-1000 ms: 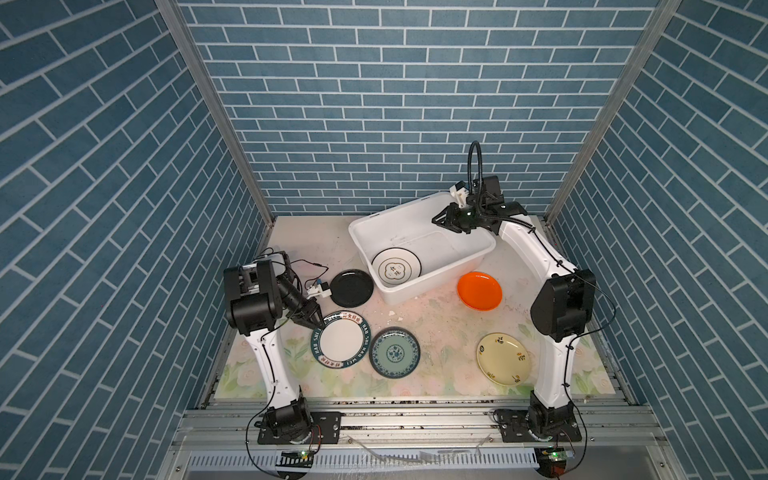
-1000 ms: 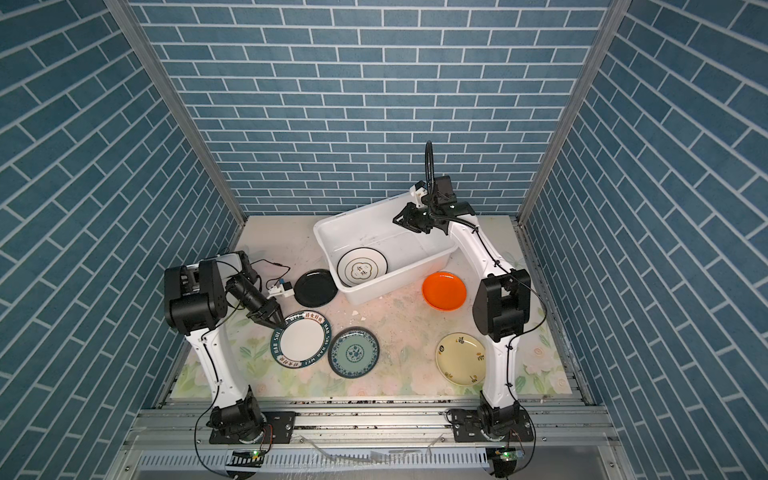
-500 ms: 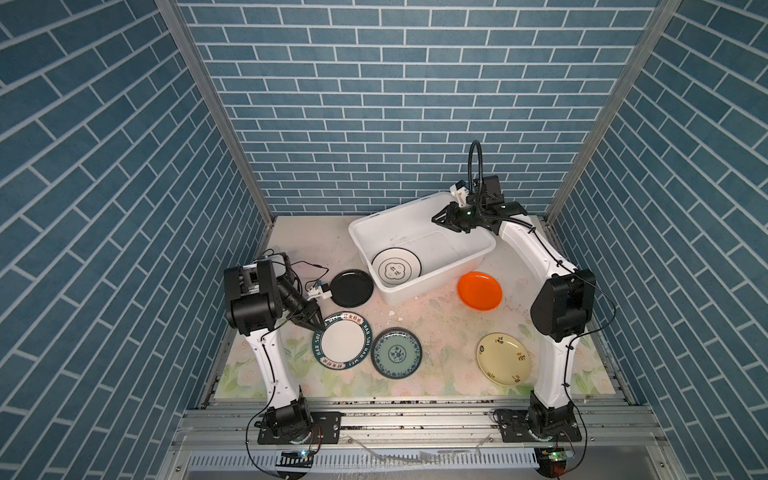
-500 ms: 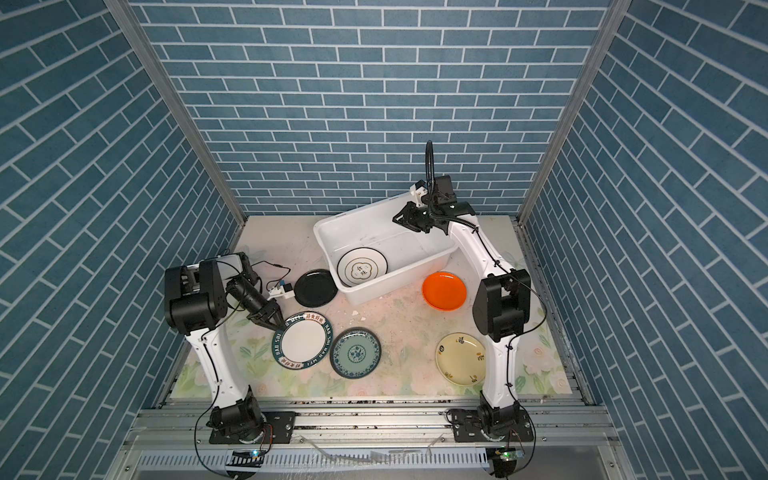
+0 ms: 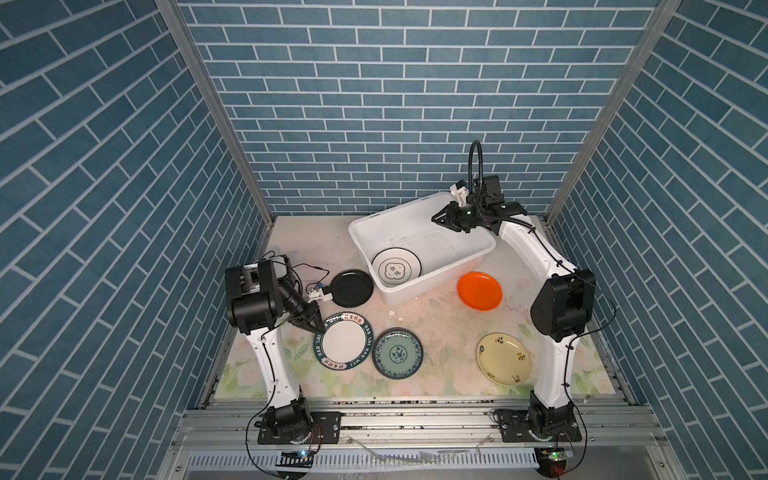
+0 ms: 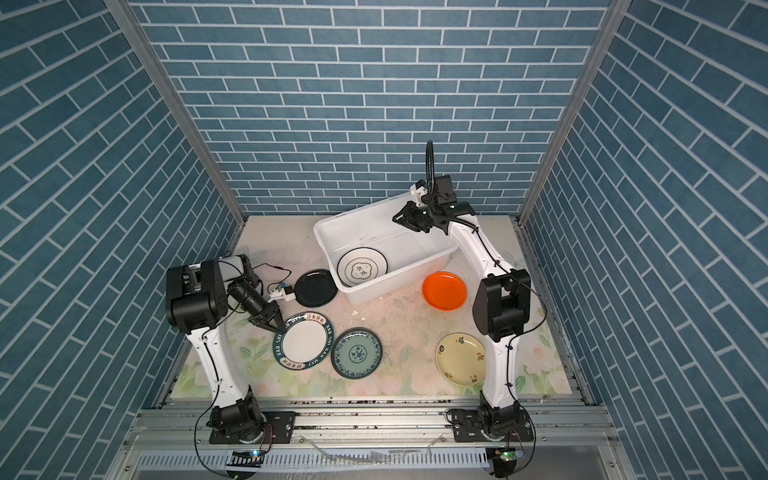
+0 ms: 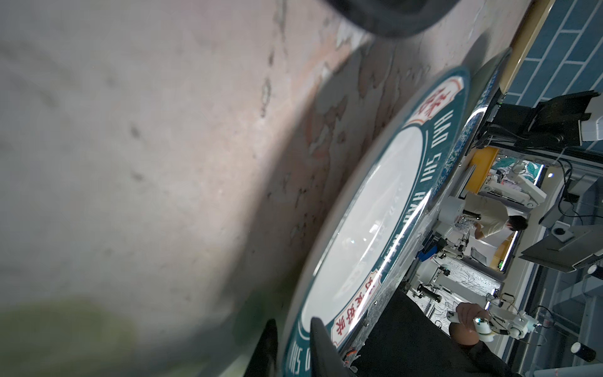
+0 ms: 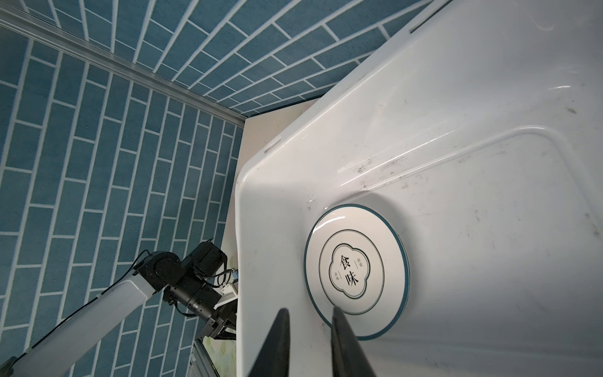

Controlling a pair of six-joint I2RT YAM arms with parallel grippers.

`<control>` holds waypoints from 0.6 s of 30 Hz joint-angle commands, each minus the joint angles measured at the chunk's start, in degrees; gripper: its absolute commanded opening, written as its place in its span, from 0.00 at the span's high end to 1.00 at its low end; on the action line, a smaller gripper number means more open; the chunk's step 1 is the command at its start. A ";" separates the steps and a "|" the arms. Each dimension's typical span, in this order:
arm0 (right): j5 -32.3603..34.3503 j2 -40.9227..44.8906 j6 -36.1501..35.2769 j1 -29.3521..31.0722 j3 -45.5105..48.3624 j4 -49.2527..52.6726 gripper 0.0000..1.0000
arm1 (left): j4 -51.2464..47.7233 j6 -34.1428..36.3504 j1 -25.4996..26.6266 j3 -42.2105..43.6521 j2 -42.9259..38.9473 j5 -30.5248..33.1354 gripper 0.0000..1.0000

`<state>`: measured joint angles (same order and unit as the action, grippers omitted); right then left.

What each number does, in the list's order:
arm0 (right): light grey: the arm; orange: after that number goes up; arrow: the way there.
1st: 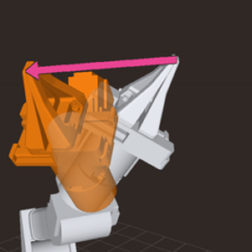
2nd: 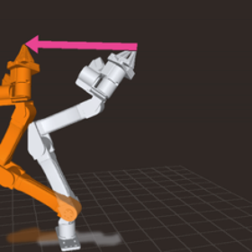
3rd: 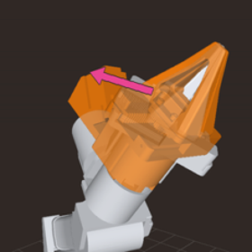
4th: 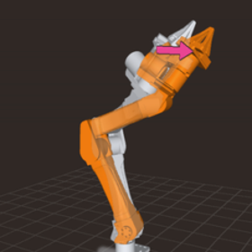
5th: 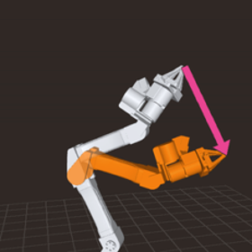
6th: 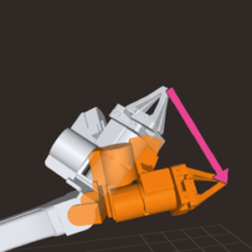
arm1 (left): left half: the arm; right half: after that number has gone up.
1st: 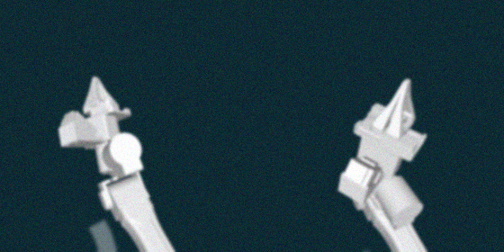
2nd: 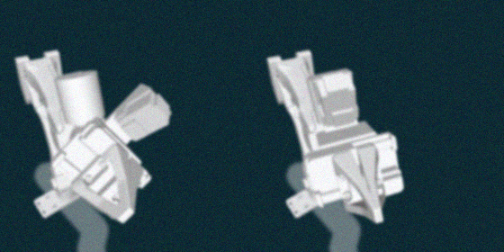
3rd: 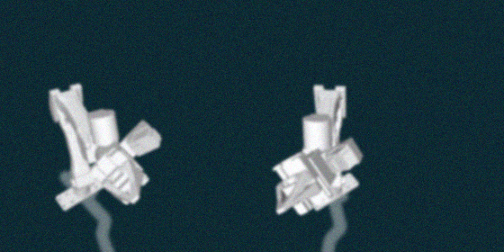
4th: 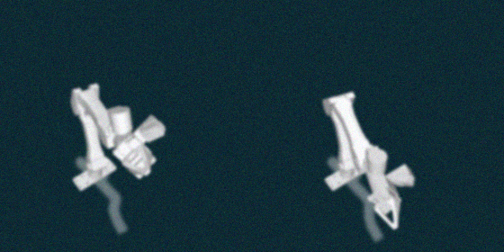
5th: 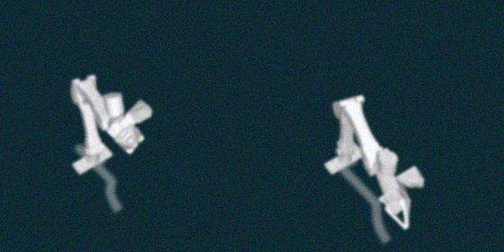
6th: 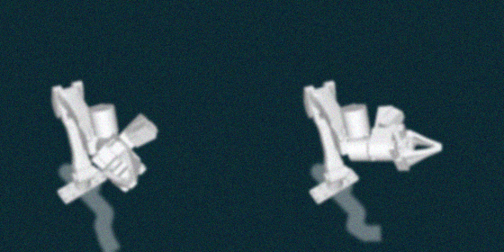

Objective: Place the plates into the plastic bin on the countertop
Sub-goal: 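Close the left gripper on the plate's edge, tilting it up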

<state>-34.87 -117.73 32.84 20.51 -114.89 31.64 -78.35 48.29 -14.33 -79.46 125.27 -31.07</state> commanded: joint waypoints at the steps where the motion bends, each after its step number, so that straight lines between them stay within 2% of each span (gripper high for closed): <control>1: -1.07 1.24 1.06 0.23 -0.04 -1.18 0.77 | -0.86 0.65 0.25 0.62 0.52 -0.05 0.82; 7: -1.60 0.41 1.61 0.22 -0.70 -1.80 0.77 | -1.68 0.79 0.18 0.16 -0.50 0.05 0.93; 18: -2.21 -0.39 1.79 0.23 -1.83 -2.08 0.77 | -5.88 2.50 -0.56 -1.82 -4.58 0.55 1.00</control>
<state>-35.94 -117.75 33.30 20.51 -114.98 30.79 -82.35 49.30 -14.46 -79.75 123.17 -31.88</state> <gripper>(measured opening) 0.231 0.078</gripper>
